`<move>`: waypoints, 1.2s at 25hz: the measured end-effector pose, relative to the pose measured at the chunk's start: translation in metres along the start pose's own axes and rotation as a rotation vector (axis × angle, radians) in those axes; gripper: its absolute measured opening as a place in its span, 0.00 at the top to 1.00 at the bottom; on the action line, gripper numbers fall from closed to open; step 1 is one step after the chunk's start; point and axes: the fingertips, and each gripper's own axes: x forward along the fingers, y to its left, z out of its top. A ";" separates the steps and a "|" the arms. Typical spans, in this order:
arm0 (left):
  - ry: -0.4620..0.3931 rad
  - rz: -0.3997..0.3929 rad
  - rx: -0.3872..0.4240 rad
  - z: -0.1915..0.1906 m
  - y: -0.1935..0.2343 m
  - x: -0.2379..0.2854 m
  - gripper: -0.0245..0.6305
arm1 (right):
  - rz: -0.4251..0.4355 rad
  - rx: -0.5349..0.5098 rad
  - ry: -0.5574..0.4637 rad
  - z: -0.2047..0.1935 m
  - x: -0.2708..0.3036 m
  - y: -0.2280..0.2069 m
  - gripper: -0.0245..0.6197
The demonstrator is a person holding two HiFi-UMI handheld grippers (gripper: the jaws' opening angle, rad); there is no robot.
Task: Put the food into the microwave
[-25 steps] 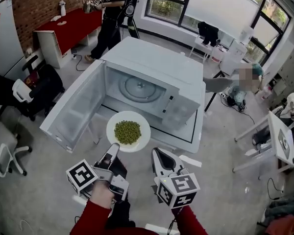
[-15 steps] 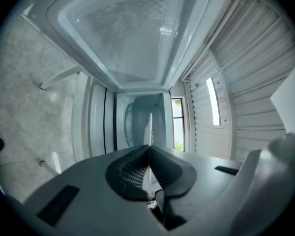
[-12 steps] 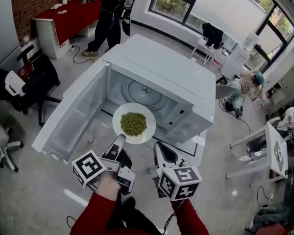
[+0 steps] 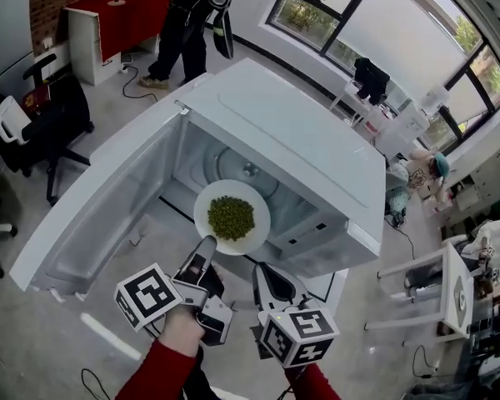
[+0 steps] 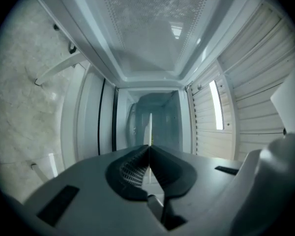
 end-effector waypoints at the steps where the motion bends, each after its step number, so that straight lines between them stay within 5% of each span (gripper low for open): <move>1: -0.004 -0.013 -0.006 0.001 0.000 0.005 0.94 | 0.007 -0.004 0.005 -0.002 0.005 -0.002 0.94; 5: -0.026 -0.070 -0.040 0.002 0.001 0.021 0.94 | 0.039 0.016 0.013 -0.009 0.022 -0.007 0.94; 30: -0.028 -0.042 -0.054 0.009 0.016 0.091 0.94 | 0.047 0.051 0.036 -0.017 0.069 -0.023 0.94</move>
